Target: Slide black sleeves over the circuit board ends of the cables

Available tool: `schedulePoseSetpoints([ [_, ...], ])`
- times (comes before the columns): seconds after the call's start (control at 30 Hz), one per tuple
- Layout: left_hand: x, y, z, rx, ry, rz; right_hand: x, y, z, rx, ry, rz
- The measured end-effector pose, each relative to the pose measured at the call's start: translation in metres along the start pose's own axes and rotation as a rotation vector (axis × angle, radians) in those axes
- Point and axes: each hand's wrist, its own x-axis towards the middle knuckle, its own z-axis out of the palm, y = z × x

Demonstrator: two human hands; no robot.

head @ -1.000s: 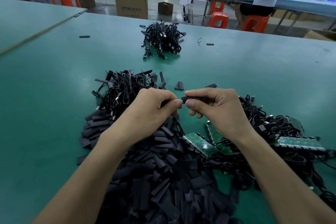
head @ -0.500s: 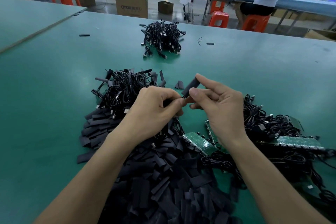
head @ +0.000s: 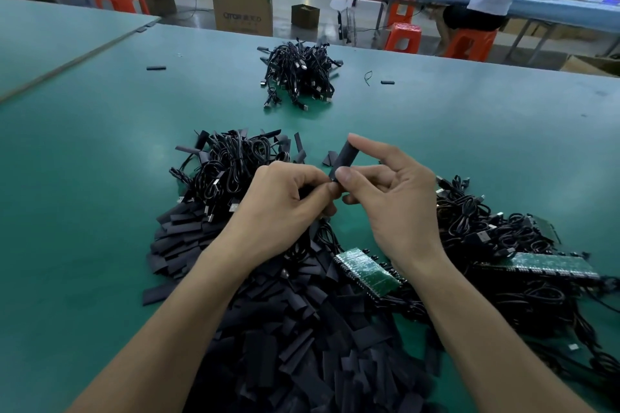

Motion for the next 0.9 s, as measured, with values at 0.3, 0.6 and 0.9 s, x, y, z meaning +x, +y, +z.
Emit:
schedulePoseSetpoints([
  [0.3, 0.000, 0.001, -0.002, -0.058, -0.090, -0.067, 0.010, -0.010, -0.010, -0.112, -0.001, -0.039],
  [0.6, 0.004, -0.003, -0.015, -0.002, 0.079, -0.032, 0.005, -0.009, -0.013, -0.029, 0.040, 0.023],
  [0.9, 0.020, -0.019, -0.043, -0.040, 0.550, -0.216, -0.005, -0.028, -0.020, -0.962, -0.837, 0.272],
])
